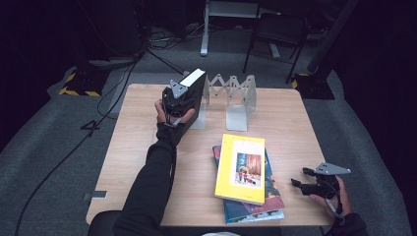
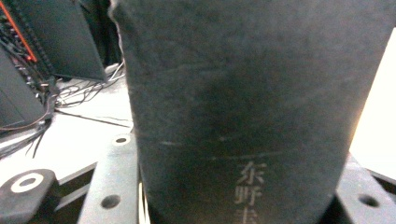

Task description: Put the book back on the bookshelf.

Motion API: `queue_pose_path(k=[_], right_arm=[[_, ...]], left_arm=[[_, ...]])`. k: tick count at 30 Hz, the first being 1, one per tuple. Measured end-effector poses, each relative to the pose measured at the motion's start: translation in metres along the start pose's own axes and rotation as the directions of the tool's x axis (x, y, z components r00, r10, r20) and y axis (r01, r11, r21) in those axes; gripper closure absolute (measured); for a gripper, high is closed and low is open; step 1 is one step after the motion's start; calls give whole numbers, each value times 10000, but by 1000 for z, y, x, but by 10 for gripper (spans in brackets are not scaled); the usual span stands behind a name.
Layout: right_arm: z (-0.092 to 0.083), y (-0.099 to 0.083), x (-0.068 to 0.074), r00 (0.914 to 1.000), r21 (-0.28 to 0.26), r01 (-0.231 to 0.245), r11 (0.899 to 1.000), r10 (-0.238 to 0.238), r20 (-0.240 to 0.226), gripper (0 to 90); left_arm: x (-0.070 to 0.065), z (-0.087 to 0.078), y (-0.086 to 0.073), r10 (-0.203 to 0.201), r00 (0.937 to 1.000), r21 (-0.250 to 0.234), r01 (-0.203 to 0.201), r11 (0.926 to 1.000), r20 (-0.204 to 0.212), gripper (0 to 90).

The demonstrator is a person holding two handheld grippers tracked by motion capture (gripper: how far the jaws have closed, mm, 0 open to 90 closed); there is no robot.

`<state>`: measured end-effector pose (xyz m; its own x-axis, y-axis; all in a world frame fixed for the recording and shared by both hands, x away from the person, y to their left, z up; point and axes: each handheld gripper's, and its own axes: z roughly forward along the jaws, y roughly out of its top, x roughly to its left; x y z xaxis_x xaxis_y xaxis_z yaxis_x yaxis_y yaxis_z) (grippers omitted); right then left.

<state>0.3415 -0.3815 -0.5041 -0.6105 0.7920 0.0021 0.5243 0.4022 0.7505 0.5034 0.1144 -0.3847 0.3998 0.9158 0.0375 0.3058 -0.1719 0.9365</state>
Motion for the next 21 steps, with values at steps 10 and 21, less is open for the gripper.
queue_pose_path(k=[10,21], right_arm=[[0,0,0,10000,-5,54,10000,-54,-33,284],[-1,-1,1,9999,2,95,10000,-95,-50,284]], left_arm=[[-8,1,-15,-528,9970,-517,499,9974,-558,520],[-20,-12,-31,-925,9899,-772,844,9934,-1078,513]])
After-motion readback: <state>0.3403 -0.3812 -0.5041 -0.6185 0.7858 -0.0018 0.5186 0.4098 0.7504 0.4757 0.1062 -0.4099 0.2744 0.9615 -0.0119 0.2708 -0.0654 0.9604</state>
